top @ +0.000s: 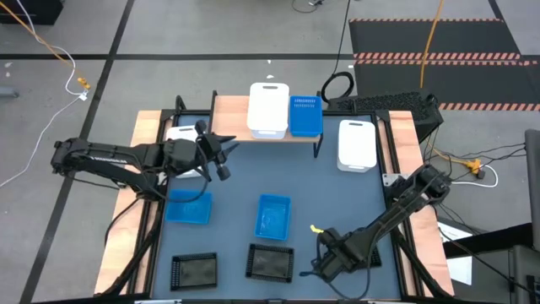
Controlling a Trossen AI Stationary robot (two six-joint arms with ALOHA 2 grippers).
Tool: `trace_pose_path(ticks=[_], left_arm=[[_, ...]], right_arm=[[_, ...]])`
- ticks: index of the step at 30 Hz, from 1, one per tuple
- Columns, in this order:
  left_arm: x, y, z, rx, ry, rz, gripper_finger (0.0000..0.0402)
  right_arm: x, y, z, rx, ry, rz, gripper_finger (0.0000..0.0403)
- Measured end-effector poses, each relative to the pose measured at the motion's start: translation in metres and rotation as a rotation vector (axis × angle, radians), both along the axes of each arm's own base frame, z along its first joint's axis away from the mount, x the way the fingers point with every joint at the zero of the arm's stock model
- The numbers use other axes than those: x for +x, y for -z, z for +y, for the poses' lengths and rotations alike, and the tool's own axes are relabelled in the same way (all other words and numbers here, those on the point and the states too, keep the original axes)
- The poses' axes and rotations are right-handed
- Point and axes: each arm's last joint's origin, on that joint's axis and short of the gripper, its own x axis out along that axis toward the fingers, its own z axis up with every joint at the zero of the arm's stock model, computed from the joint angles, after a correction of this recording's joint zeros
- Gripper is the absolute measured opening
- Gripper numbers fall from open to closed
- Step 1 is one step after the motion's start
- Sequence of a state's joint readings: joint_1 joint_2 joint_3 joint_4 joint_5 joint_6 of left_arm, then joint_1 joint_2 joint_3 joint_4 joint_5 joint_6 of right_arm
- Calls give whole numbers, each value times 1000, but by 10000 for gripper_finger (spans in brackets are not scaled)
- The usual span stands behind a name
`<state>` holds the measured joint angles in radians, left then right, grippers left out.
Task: Stack baskets on shelf by color
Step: Put the right black bin on the shelf
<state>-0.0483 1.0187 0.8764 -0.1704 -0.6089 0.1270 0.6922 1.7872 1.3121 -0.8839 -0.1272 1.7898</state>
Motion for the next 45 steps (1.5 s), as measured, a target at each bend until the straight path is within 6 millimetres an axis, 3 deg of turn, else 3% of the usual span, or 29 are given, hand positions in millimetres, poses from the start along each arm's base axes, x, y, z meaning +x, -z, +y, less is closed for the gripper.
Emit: trace_pose_path(ticks=[2,8,12,15,18,21,28,32,37,45], left_arm=[[-2,1,1,13,-32,18,106],[-12,3,8,74,-152,101,106],[-32,-1,11,54,-209,104,106],[-54,-8,11,-7,-238,46,106],[-76,-13,10,-68,-247,-13,106],[-91,-16,8,-104,-238,-48,106],[-101,-16,2,-124,-188,-53,106],[-99,-15,-2,-118,-154,-35,106],[-99,-15,-4,-85,-123,-9,106],[-99,-15,-4,-64,-117,4,106]], right_arm=[[2,-15,2,15,-32,-53,13],[15,-75,8,-8,-87,-213,4],[14,-130,6,-164,-115,-372,3],[10,-154,2,-277,-140,-452,3],[17,-163,-4,-298,-147,-509,2],[39,-158,-11,-275,-178,-540,2],[96,-152,-35,-227,-372,-710,1],[126,-152,-59,-258,-497,-837,1],[154,-168,-97,-264,-633,-1066,1],[161,-221,-181,-587,-808,-1159,0]])
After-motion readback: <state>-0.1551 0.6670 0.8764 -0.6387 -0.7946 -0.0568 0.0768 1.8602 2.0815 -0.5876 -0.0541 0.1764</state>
